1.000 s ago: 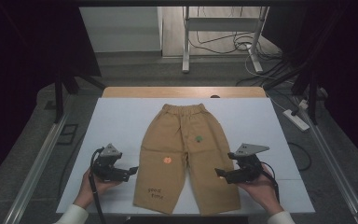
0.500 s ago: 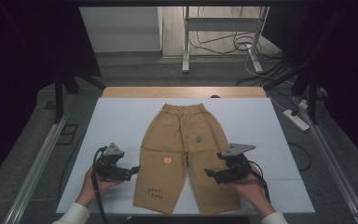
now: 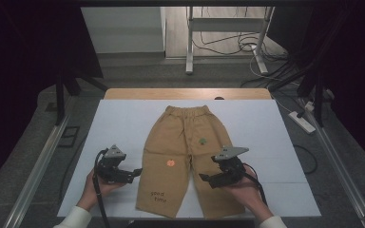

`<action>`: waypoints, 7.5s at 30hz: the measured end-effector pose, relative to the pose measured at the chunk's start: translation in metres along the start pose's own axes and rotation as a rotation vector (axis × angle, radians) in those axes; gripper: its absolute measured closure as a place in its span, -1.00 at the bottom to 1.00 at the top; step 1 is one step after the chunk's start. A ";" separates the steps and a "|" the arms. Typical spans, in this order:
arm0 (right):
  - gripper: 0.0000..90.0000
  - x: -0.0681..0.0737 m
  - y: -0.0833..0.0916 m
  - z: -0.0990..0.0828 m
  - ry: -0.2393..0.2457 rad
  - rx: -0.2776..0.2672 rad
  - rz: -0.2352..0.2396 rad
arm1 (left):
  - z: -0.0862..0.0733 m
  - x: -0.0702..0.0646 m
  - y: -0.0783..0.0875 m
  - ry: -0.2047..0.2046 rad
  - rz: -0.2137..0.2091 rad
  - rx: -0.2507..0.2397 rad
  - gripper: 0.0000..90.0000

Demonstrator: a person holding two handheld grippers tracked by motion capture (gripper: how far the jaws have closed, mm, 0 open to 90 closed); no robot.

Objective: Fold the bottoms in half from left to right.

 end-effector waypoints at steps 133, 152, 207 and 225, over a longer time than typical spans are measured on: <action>0.90 0.144 -0.110 0.043 0.262 0.129 0.263 | 0.038 0.010 -0.023 0.072 -0.027 -0.021 -0.76; 0.90 0.144 -0.110 0.041 0.264 0.136 0.262 | 0.068 0.019 -0.056 0.042 -0.047 0.050 -0.76; 0.89 0.140 -0.109 0.036 0.259 0.138 0.269 | 0.096 0.041 -0.111 0.135 -0.211 0.102 0.87; 0.89 0.140 -0.097 0.039 0.254 0.118 0.278 | 0.111 0.037 -0.080 0.116 -0.217 0.002 0.88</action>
Point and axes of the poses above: each handheld gripper's, and its own axes: y roughly backward along the jaws, z roughly out of its top, x roughly to its left, the point moved 8 cm from there along -y, roughly forward along the jaws, and after that the axes turned 2 degrees about z, right-handed, at the moved point
